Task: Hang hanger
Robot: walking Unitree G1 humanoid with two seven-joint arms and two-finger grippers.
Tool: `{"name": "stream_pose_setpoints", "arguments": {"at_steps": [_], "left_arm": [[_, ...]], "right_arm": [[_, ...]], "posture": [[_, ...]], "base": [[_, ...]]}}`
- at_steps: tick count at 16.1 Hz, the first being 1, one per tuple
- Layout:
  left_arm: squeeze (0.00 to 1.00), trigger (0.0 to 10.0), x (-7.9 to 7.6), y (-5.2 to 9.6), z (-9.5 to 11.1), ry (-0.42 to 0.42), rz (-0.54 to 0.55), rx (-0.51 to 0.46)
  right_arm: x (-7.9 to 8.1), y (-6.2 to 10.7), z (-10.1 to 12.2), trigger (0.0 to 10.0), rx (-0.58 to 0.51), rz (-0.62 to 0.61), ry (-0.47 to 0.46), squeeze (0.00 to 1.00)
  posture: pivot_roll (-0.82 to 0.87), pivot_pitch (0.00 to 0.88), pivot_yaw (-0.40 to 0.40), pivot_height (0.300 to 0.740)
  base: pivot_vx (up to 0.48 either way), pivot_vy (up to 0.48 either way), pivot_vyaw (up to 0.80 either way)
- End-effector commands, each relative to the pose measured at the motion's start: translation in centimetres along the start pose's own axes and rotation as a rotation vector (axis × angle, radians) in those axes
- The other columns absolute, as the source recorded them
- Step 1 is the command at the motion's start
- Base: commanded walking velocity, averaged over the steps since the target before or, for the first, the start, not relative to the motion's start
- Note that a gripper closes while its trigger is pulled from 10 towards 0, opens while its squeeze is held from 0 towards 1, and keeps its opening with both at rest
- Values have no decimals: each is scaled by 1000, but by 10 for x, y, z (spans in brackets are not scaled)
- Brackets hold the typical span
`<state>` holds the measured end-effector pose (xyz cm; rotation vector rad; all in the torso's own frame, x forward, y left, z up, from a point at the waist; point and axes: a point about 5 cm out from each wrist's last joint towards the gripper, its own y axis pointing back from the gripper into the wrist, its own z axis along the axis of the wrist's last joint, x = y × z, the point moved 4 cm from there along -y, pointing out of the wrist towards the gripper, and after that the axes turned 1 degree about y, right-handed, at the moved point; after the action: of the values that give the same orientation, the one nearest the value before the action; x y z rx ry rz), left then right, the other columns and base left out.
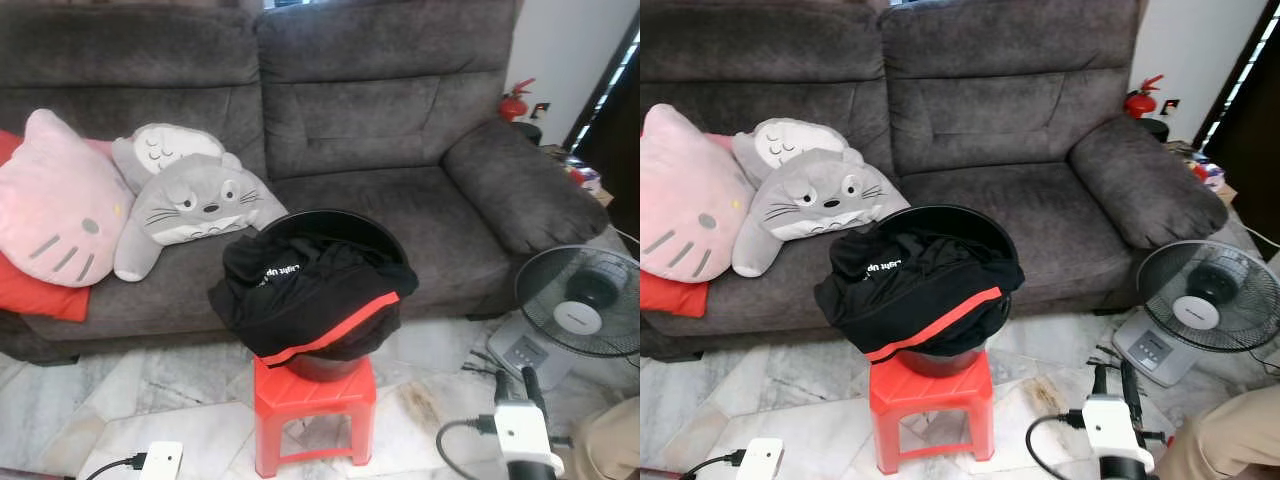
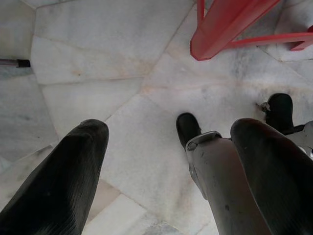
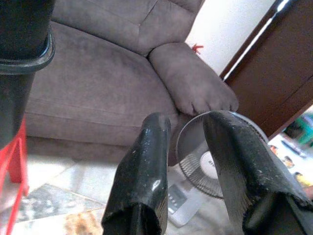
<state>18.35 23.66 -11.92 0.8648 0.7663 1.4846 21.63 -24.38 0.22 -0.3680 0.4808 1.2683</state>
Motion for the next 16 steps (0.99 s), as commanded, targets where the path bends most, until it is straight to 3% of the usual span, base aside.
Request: {"name": "stream_pose_setpoints", "arguments": {"at_steps": [1, 2, 3, 4, 6, 8, 10, 15, 16], "left_arm": [[0, 10000, 1, 0, -2, -18, -2, 11], [0, 10000, 1, 0, -2, -19, -3, 11], [0, 10000, 0, 0, -2, -19, -3, 10], [0, 10000, 0, 0, -1, -18, -3, 9], [0, 10000, 0, 0, -1, -16, -1, 7], [0, 10000, 1, 0, -1, -12, 1, 7], [0, 10000, 1, 0, -1, -10, 3, 7], [0, 10000, 2, 0, -2, -13, 2, 8], [0, 10000, 2, 0, -2, -15, 1, 9]], "right_arm": [[-2, -2, 6, 10000, -29, 2, 52, 0], [-5, -2, 18, 10000, -80, 23, 90, 0], [-6, -8, 24, 10000, -23, 58, -6, 0], [-8, -18, 28, 10000, 16, 91, -16, 0], [-13, -39, 44, 10000, -40, 100, 68, 0], [-16, -57, 71, 10000, -135, 103, 82, 0], [2, -64, 107, 10000, -259, 267, 187, 0], [28, -60, 147, 10000, -382, 524, 390, 0], [36, -53, 155, 10000, -407, 598, 427, 31]], "posture": [[-236, 0, -10, 740], [-236, 0, -10, 740], [-236, 0, -11, 740], [-236, 0, -11, 740], [-229, 0, -14, 740], [-224, 0, -16, 740], [-215, 0, -16, 740], [-213, 0, -16, 740], [-214, 0, -16, 740]], "base": [[0, 0, 0], [0, 0, 0], [0, 0, 0], [0, 0, 0], [0, 0, 0], [0, 0, 0], [0, 0, 0], [0, 0, 0], [0, 0, 0]]}}
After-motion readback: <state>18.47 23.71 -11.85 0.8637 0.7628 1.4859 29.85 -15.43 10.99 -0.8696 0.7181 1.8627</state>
